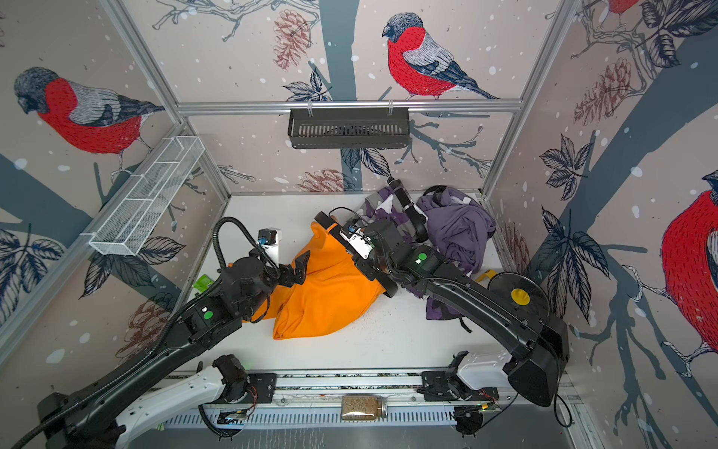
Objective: Remove the belt from the trousers
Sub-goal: Adjust the trousers at the center of the board, then remove the belt from the trousers.
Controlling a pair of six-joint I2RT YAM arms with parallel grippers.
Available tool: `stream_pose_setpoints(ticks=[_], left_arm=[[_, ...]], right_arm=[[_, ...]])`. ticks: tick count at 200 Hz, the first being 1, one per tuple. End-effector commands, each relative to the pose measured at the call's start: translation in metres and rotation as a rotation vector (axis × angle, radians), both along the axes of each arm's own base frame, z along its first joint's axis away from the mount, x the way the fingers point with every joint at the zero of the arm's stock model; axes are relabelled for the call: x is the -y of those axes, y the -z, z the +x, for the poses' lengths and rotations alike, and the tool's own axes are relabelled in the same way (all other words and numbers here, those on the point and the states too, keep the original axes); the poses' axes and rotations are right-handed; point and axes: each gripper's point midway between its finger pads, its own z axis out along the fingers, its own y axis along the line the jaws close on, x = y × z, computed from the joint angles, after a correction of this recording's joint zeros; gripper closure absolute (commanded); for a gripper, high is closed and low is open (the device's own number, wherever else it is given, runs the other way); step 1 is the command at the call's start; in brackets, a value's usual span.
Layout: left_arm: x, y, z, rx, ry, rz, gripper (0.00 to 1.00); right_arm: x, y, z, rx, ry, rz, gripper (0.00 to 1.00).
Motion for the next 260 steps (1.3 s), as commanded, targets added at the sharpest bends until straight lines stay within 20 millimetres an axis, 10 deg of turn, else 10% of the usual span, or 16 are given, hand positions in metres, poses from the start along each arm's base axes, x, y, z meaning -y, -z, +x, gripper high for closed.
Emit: stream_pose_setpoints(ticks=[1,32,92,120,186,260], left_arm=[[0.028,-0.024,0.007,0.184,0.154,0.158,0.01],[0.045,-0.019,0.025,0.247,0.164,0.206,0.01],[0.009,0.090,0.115,-0.128,-0.198,0.149,0.06],[-0.018,0.134,0.122,-0.288,-0.305,0.157,0.08],[0.008,0.004,0.044,0.173,0.018,0.163,0.02],[0.057,-0.023,0.009,0.590,0.292,0.411,0.04]], right_arm=[[-0.009,-0.020,-0.009,0.017,-0.067,0.048,0.93],[-0.014,-0.035,-0.023,0.006,-0.117,0.081,0.94],[-0.008,-0.056,-0.040,0.022,-0.128,0.128,0.95],[-0.001,-0.058,-0.043,0.033,-0.112,0.140,0.96],[-0.013,-0.042,-0.042,-0.025,-0.173,0.135,0.96],[-0.017,-0.052,-0.050,-0.058,-0.228,0.156,0.96]])
